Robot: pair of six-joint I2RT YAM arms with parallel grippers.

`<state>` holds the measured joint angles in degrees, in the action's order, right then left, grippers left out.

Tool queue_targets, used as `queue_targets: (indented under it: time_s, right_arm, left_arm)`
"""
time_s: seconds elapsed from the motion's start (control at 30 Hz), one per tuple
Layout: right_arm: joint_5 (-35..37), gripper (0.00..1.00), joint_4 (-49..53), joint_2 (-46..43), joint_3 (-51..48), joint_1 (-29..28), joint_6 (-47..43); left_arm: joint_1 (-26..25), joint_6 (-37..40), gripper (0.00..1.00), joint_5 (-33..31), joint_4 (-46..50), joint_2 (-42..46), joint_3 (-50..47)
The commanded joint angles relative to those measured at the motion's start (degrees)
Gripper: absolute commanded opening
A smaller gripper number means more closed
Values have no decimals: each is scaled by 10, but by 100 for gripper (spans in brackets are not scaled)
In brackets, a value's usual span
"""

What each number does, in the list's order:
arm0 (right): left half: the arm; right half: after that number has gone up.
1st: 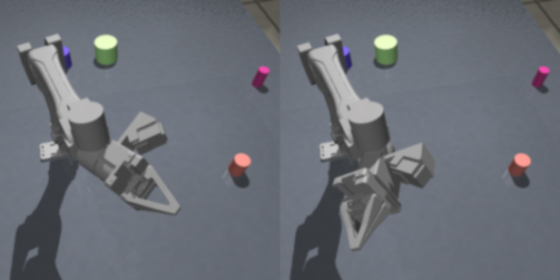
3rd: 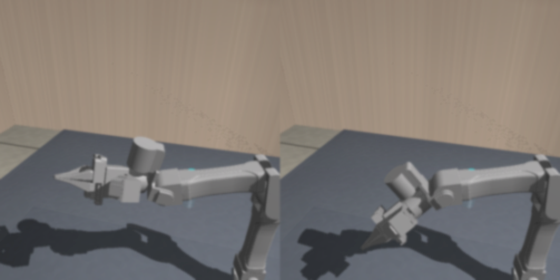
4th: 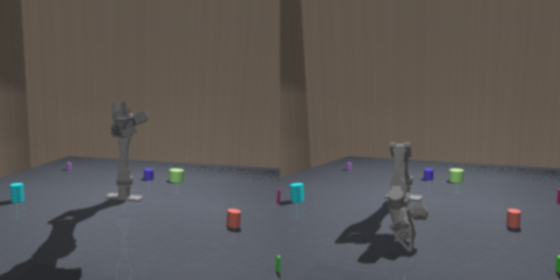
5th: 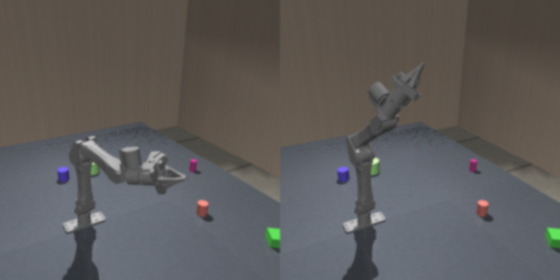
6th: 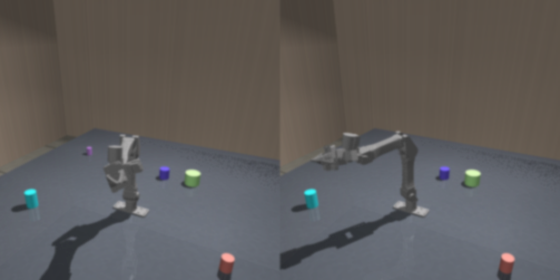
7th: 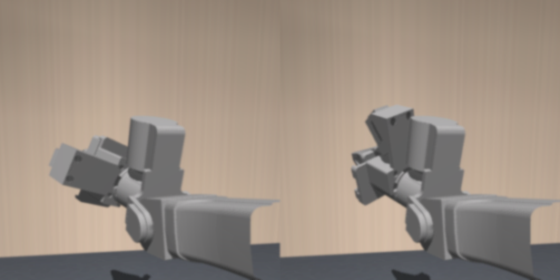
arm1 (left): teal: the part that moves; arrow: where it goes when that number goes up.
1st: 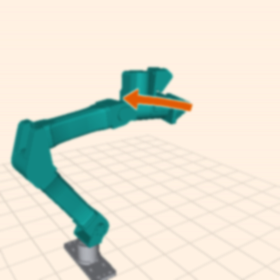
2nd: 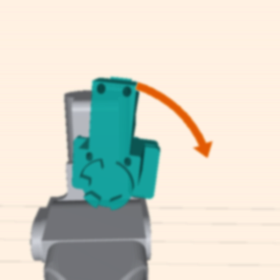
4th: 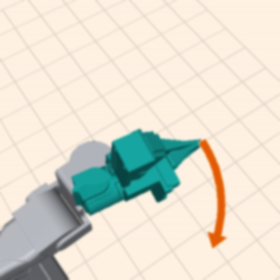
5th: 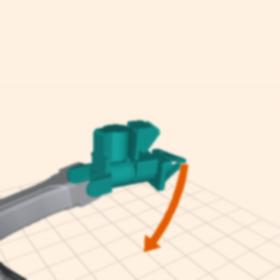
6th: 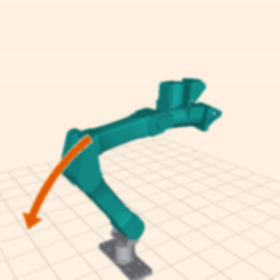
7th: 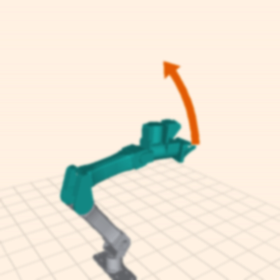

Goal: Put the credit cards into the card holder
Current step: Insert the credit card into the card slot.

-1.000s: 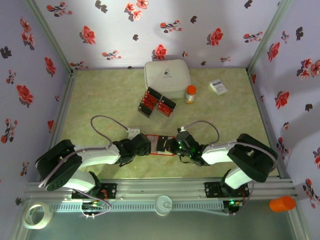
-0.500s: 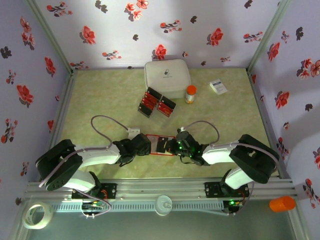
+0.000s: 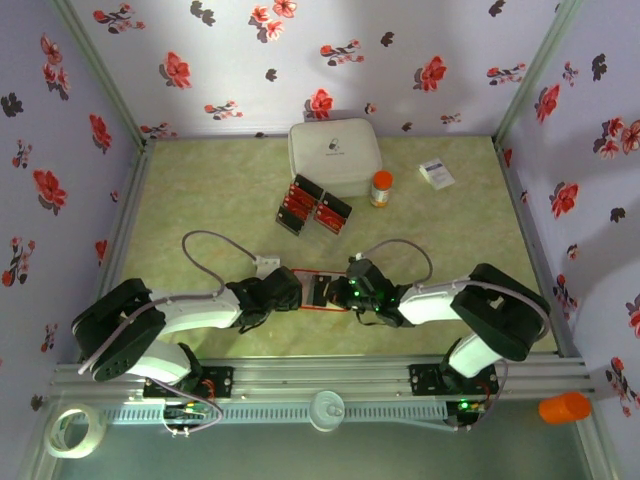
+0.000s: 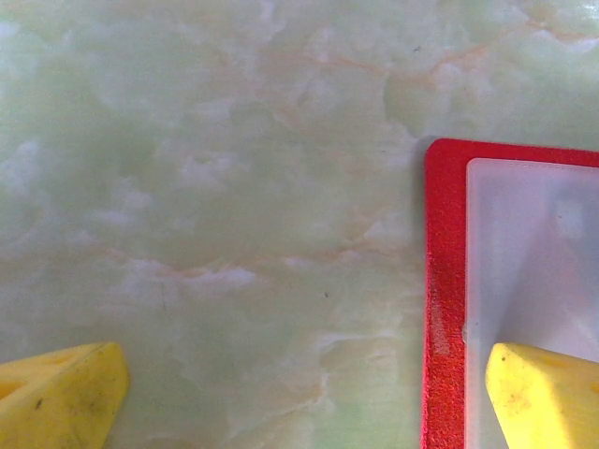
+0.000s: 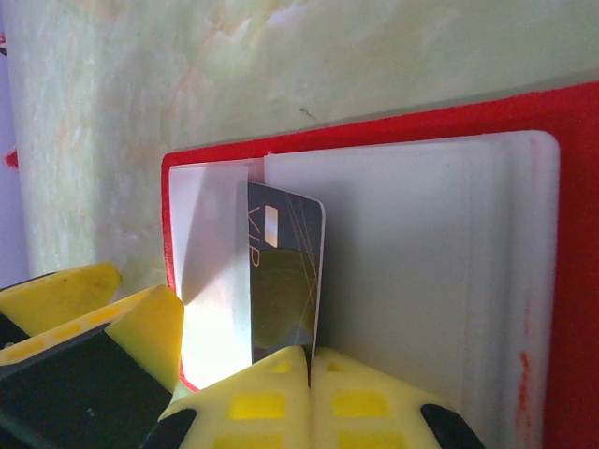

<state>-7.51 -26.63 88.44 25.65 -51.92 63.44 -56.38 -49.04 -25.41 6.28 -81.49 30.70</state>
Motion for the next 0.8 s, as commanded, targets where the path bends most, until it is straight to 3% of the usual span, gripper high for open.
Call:
queue_targets:
  time_s: [0.0,0.17,0.37,0.43,0.57,0.7,0.77]
  right_arm:
    - [-13,0,72,23,14,-4,-22]
    - [-36,0,112,43,53,1,-53]
    - [-48,34,222,-1,94,16,-123]
    - [-45,38,260,-21,107,23,-146]
    - [-42,36,303,-37,134,36,-174]
    - [-53,18,313,-12,168,37,-189]
    - [-58,15,309,3,180,37,-188]
  left_arm:
    - [2,-15,100,-4,38,-18,-9]
    - [2,-17,100,-4,35,-16,-13]
    - [1,-21,100,-4,30,-11,-20]
    - [1,-23,100,-4,28,-10,-23]
    - [1,-24,100,-4,29,-1,-27]
    - [1,-25,100,-6,31,3,-30]
    - [1,-25,100,-6,31,2,-31]
